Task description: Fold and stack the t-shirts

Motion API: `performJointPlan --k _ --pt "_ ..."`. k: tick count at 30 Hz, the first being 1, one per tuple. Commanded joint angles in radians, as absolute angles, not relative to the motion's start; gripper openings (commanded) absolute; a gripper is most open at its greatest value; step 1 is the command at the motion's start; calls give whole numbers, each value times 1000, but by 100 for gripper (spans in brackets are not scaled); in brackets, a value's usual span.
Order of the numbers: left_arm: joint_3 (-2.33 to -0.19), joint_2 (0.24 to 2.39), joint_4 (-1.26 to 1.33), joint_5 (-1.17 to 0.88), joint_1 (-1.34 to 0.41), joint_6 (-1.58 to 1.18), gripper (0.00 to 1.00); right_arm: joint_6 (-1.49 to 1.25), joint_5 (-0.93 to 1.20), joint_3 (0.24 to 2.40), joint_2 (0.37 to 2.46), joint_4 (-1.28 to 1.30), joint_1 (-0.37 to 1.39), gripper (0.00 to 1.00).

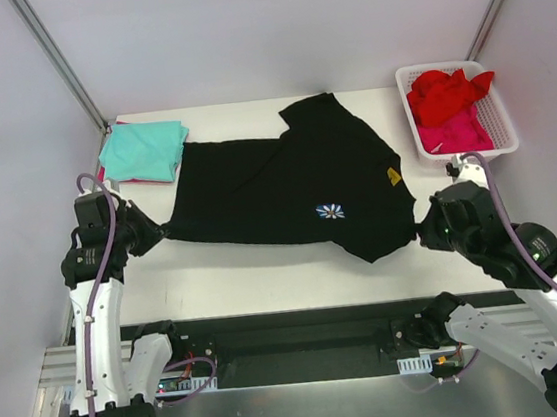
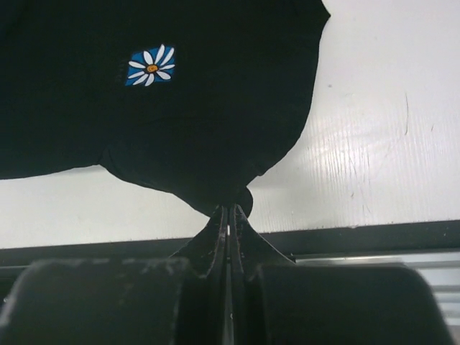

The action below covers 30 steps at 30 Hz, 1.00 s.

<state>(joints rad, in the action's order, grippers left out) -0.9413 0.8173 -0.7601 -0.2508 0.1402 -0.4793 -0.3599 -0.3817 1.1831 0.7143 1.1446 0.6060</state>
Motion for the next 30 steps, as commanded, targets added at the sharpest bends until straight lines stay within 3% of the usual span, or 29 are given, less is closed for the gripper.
performJointPlan --k 1,12,30 --pt "-942 825 -778 -212 123 -474 0 -406 -342 1106 689 1180 604 1" --pt "-905 865 -769 -115 -24 -500 0 -445 -278 927 698 1097 604 1" --pt "-885 959 -773 70 -100 -512 0 -420 -417 969 807 1063 597 1"
